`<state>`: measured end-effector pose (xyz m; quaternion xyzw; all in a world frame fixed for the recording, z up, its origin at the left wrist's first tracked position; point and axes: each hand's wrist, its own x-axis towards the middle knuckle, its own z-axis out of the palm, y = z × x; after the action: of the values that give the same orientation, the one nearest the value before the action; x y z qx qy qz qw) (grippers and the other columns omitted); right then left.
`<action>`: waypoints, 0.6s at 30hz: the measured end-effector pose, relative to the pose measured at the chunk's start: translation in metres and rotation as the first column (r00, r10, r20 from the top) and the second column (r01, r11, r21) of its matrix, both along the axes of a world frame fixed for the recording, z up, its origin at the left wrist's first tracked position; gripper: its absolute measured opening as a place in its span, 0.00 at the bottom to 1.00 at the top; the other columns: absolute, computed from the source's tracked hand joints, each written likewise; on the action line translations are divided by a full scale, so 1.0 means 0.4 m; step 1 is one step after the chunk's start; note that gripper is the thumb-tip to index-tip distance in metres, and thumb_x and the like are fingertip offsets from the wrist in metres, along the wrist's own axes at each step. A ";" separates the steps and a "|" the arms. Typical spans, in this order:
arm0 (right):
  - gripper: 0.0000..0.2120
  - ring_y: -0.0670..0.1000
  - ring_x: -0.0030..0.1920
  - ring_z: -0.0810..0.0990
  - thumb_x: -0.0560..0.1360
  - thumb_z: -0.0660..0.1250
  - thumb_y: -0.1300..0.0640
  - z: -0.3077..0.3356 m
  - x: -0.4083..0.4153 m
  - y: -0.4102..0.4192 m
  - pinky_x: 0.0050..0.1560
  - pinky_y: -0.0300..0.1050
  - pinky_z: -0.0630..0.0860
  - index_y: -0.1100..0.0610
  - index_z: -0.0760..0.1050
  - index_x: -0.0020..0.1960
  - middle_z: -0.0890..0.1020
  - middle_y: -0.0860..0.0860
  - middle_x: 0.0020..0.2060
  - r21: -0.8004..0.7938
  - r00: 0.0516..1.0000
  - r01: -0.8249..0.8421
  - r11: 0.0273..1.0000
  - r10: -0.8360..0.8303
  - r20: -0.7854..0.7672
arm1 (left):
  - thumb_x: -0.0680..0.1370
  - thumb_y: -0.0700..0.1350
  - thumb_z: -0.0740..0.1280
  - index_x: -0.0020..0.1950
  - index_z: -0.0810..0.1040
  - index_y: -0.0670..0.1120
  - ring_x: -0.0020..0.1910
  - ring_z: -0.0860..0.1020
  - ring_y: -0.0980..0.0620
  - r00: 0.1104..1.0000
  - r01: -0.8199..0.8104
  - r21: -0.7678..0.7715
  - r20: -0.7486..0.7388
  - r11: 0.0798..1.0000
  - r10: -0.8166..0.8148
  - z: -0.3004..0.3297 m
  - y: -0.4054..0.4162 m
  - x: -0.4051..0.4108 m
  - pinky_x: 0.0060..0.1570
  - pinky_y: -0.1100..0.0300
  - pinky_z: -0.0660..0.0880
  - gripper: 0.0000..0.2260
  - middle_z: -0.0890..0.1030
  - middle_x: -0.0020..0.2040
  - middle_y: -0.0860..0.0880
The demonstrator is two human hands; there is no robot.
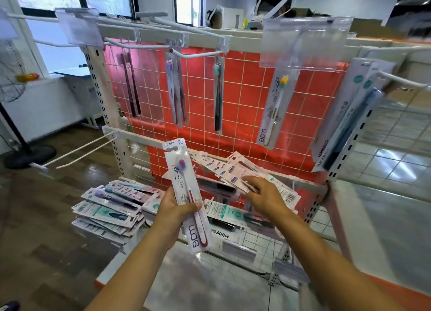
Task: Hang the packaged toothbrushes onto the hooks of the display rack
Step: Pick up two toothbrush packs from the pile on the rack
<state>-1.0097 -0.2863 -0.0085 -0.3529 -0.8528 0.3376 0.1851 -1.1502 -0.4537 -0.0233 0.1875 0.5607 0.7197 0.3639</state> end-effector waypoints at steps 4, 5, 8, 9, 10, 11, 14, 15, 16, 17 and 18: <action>0.19 0.49 0.44 0.77 0.74 0.58 0.72 0.012 0.049 -0.055 0.39 0.39 0.74 0.58 0.75 0.59 0.78 0.60 0.56 -0.463 0.960 -0.030 0.886 -0.104 -0.261 | 0.69 0.28 0.68 0.56 0.73 0.47 0.41 0.81 0.47 1.000 0.008 0.032 0.013 0.999 -0.009 -0.003 -0.003 0.018 0.31 0.59 0.78 0.21 0.81 0.45 0.44; 0.19 0.52 0.46 0.79 0.72 0.58 0.73 0.014 0.062 -0.068 0.40 0.42 0.77 0.58 0.76 0.58 0.79 0.60 0.55 -0.565 0.945 -0.063 0.823 -0.133 -0.299 | 0.69 0.28 0.69 0.57 0.73 0.48 0.42 0.81 0.47 1.000 0.010 0.043 0.018 0.999 -0.011 -0.002 -0.002 0.021 0.31 0.58 0.78 0.22 0.82 0.46 0.44; 0.23 0.60 0.51 0.81 0.63 0.60 0.68 0.002 0.098 -0.098 0.49 0.53 0.80 0.60 0.75 0.58 0.81 0.59 0.53 -0.768 0.888 -0.229 0.598 -0.194 -0.416 | 0.67 0.31 0.71 0.58 0.72 0.49 0.44 0.81 0.45 0.999 0.033 0.064 0.018 0.997 -0.034 0.009 0.000 0.039 0.32 0.57 0.78 0.24 0.82 0.48 0.44; 0.26 0.60 0.51 0.81 0.60 0.60 0.66 -0.002 0.109 -0.108 0.47 0.53 0.79 0.60 0.75 0.57 0.82 0.59 0.52 -0.796 0.873 -0.283 0.536 -0.200 -0.445 | 0.65 0.33 0.72 0.59 0.72 0.49 0.45 0.81 0.45 0.999 0.046 0.067 0.011 0.997 -0.046 0.013 0.001 0.048 0.32 0.56 0.78 0.26 0.81 0.48 0.43; 0.28 0.59 0.50 0.82 0.58 0.59 0.66 -0.008 0.118 -0.115 0.45 0.51 0.79 0.59 0.75 0.57 0.81 0.59 0.52 -0.814 0.858 -0.331 0.477 -0.208 -0.471 | 0.63 0.35 0.72 0.60 0.72 0.48 0.45 0.81 0.44 0.998 0.057 0.071 0.001 0.996 -0.057 0.018 0.001 0.057 0.33 0.56 0.79 0.27 0.81 0.48 0.43; 0.28 0.58 0.49 0.82 0.57 0.59 0.66 -0.017 0.124 -0.118 0.44 0.50 0.79 0.60 0.76 0.57 0.81 0.60 0.52 -0.827 0.837 -0.382 0.411 -0.225 -0.499 | 0.62 0.36 0.72 0.60 0.71 0.48 0.45 0.81 0.44 0.998 0.067 0.075 -0.010 0.995 -0.066 0.023 0.000 0.065 0.34 0.55 0.79 0.28 0.81 0.48 0.42; 0.28 0.60 0.48 0.80 0.56 0.64 0.68 -0.029 0.135 -0.127 0.43 0.53 0.80 0.60 0.80 0.56 0.78 0.64 0.53 -0.791 0.745 -0.549 0.269 -0.271 -0.609 | 0.62 0.36 0.72 0.59 0.72 0.47 0.44 0.82 0.45 0.993 0.114 0.100 -0.031 0.989 -0.111 0.039 -0.001 0.086 0.35 0.54 0.79 0.27 0.82 0.47 0.43; 0.29 0.60 0.48 0.80 0.55 0.68 0.67 -0.033 0.136 -0.128 0.44 0.54 0.79 0.59 0.80 0.56 0.78 0.64 0.53 -0.773 0.724 -0.580 0.257 -0.272 -0.634 | 0.62 0.35 0.72 0.59 0.73 0.48 0.44 0.83 0.45 0.991 0.133 0.111 -0.037 0.985 -0.130 0.044 -0.003 0.090 0.35 0.55 0.79 0.26 0.83 0.46 0.44; 0.31 0.60 0.48 0.80 0.53 0.73 0.65 -0.034 0.136 -0.129 0.45 0.55 0.79 0.59 0.80 0.57 0.78 0.64 0.53 -0.758 0.711 -0.601 0.254 -0.262 -0.652 | 0.63 0.35 0.71 0.58 0.73 0.49 0.43 0.83 0.46 0.988 0.151 0.121 -0.043 0.981 -0.146 0.050 -0.004 0.092 0.35 0.55 0.79 0.25 0.83 0.45 0.44; 0.33 0.60 0.48 0.81 0.52 0.76 0.64 -0.036 0.137 -0.130 0.45 0.56 0.79 0.59 0.79 0.58 0.79 0.64 0.53 -0.749 0.709 -0.609 0.260 -0.244 -0.662 | 0.63 0.35 0.71 0.58 0.74 0.50 0.43 0.83 0.46 0.986 0.164 0.125 -0.050 0.979 -0.159 0.055 -0.005 0.093 0.35 0.55 0.79 0.25 0.84 0.45 0.45; 0.35 0.61 0.48 0.80 0.52 0.78 0.62 -0.037 0.137 -0.133 0.47 0.58 0.79 0.58 0.78 0.59 0.79 0.63 0.53 -0.747 0.717 -0.603 0.281 -0.221 -0.661 | 0.63 0.34 0.71 0.57 0.74 0.51 0.44 0.83 0.46 0.984 0.174 0.127 -0.056 0.977 -0.168 0.060 -0.006 0.094 0.36 0.54 0.80 0.25 0.84 0.45 0.46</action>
<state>-0.9550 -0.3394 -0.0231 -0.1297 -0.3973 0.8900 0.1821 -1.1126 -0.4561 0.0006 0.2746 0.5018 0.7168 0.3987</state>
